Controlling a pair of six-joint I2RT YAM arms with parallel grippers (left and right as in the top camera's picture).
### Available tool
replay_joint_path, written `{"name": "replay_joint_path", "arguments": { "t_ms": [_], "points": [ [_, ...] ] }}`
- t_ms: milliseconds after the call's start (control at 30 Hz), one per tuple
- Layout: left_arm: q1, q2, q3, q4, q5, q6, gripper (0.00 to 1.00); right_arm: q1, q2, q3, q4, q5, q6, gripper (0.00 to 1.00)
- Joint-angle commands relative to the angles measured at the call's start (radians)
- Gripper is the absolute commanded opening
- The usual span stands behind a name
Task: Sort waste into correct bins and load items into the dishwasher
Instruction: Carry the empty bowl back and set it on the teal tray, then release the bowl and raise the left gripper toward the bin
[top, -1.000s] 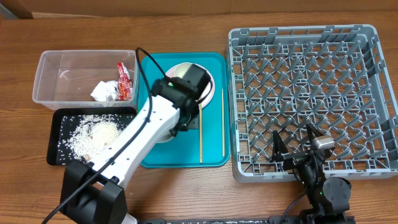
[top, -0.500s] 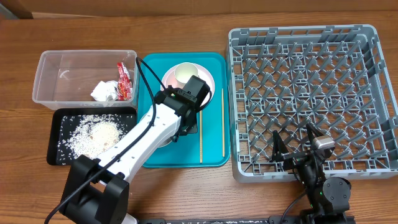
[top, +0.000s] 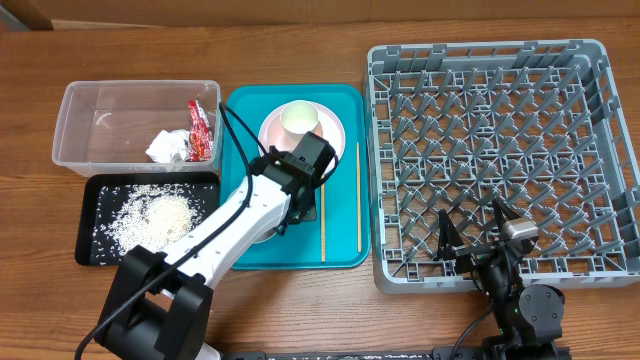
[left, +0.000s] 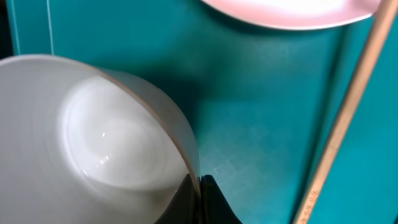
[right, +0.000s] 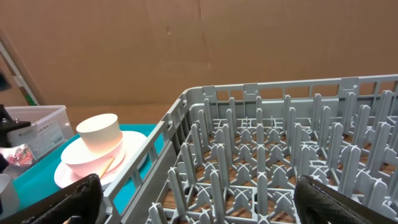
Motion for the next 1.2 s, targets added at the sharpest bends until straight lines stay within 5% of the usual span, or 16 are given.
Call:
{"name": "replay_joint_path", "arguments": {
  "t_ms": [0,67,167,233,567,700,767,833,1167],
  "points": [
    [0.000,-0.023,-0.013,0.008,-0.002,-0.010,0.04,-0.004,-0.008,-0.010,0.005,0.002,0.001,1.00],
    [0.000,-0.023,-0.013,0.007,0.002,-0.010,0.09,-0.004,-0.008,-0.010,0.005,0.002,0.000,1.00],
    [0.000,-0.023,-0.011,0.002,0.001,-0.002,0.49,-0.004,-0.008,-0.010,0.005,0.002,0.000,1.00],
    [0.008,-0.023,0.010,-0.014,0.003,0.001,0.59,-0.004,-0.008,-0.010,0.005,0.002,0.000,1.00],
    [0.177,-0.105,0.397,-0.304,0.045,0.050,0.62,-0.004,-0.008,-0.010,0.005,0.002,0.001,1.00],
    [0.349,-0.159,0.596,-0.413,0.046,0.081,0.68,-0.004,-0.008,-0.010,0.005,0.002,0.001,1.00],
    [0.431,-0.174,0.629,-0.433,0.045,0.081,0.77,-0.004,-0.008,-0.010,0.005,0.002,0.000,1.00],
    [0.509,-0.185,0.630,-0.443,0.046,0.080,1.00,-0.004,-0.008,-0.010,0.005,0.002,0.000,1.00],
    [0.706,-0.182,0.621,-0.509,0.057,0.080,1.00,-0.004,-0.008,-0.010,0.005,0.002,0.000,1.00]
  ]
}}
